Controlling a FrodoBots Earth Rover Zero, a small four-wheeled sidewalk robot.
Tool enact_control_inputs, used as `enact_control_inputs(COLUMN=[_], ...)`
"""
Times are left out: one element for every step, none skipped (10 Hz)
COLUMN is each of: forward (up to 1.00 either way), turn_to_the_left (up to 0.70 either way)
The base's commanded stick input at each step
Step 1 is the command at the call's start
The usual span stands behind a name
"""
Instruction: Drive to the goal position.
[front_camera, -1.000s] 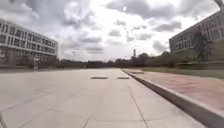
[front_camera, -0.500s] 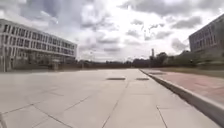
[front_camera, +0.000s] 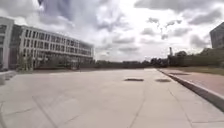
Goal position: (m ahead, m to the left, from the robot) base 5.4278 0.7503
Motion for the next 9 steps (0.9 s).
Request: enact_control_inputs(forward=[0.70, 0.70, 0.70, 0.70, 0.70, 0.70, 0.70, 0.70, 0.70], turn_to_the_left=[0.00, 0.00, 0.13, 0.11, 0.00, 0.00, 0.00, 0.00, 0.00])
